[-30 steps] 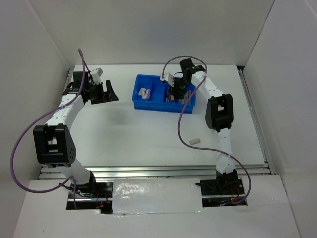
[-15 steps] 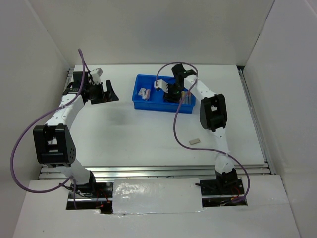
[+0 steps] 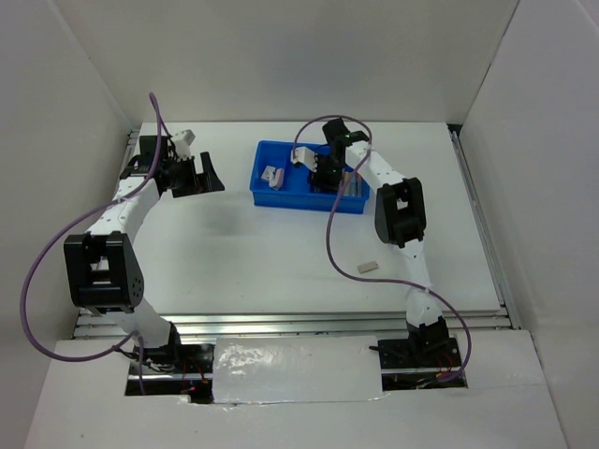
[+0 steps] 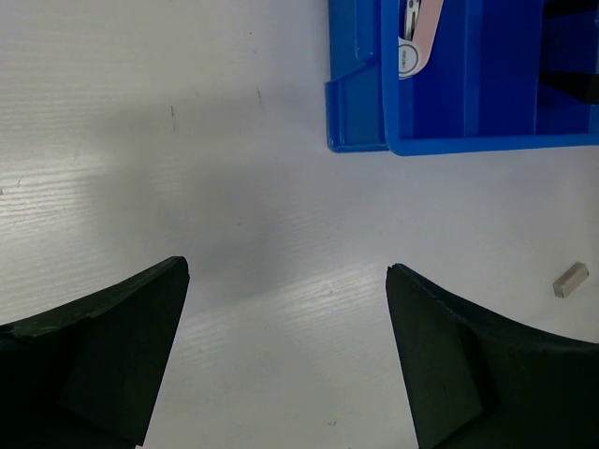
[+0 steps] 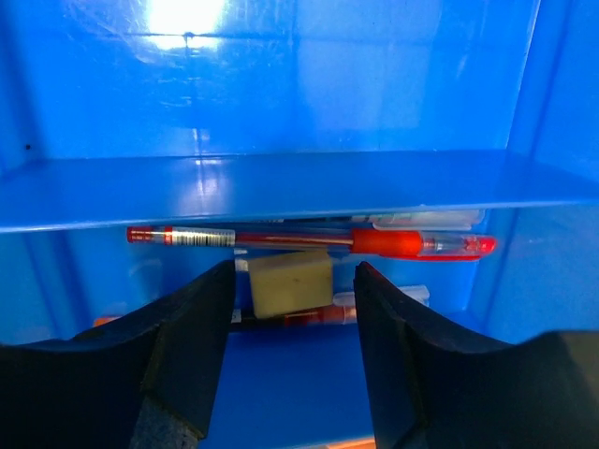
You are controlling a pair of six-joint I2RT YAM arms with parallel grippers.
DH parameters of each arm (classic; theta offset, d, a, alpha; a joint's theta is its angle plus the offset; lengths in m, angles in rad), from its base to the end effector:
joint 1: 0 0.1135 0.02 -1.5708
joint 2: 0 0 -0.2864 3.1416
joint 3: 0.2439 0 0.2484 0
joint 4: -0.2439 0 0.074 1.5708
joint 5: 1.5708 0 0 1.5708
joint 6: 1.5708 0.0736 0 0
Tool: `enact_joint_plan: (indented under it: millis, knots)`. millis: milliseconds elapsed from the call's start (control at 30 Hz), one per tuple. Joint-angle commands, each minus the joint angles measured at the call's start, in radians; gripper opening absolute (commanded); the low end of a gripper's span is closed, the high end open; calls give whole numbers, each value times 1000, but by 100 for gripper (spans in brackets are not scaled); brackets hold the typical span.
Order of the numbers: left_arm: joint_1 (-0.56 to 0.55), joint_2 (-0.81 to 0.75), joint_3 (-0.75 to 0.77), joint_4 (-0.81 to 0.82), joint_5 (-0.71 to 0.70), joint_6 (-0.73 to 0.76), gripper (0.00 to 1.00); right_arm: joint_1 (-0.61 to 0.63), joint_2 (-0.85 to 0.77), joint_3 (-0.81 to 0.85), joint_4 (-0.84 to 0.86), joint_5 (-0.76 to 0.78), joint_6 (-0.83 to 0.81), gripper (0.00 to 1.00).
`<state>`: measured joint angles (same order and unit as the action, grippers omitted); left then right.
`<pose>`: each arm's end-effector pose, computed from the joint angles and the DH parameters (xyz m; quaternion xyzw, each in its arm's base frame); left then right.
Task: Sort the stationery into containers
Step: Pick up the stationery from the storage box.
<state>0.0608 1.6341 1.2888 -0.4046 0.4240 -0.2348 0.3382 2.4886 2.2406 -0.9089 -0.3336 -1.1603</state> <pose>0.3896 -0.0066 0.2780 -0.0490 0.8990 -0.2261 0.3718 0.5143 0.2064 0.1551 -0.6823 0.6834 0.0680 0.2507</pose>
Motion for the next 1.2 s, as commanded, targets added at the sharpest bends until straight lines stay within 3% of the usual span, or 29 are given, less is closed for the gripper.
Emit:
enact_joint_plan:
  millis: [0,200,300,367,400,533,633,1167]
  knots:
    - [1,3,30,10,10,11,99,5,20,22,-13,48,7,59]
    - [1,3,30,6,12,12,99,5,76,97,-149,47,-22,44]
    - [1,1,32,1,10,12,99,5,49,33,-128,28,-53,38]
    - [1,1,27,4,10,12,99,5,20,-4,-93,19,-59,31]
    - [1,0,27,4,7,11,99,5,13,-22,-82,10,-58,21]
    - [1,1,27,7,7,9,99,5,-23,-64,-15,-16,-26,0]
    - [-1,-2,24,4,10,9,99,1,-78,-104,70,-33,11,0]
    - [1,-5,9,21,25,-3,99,-28,-230,-75,99,-79,57,0]
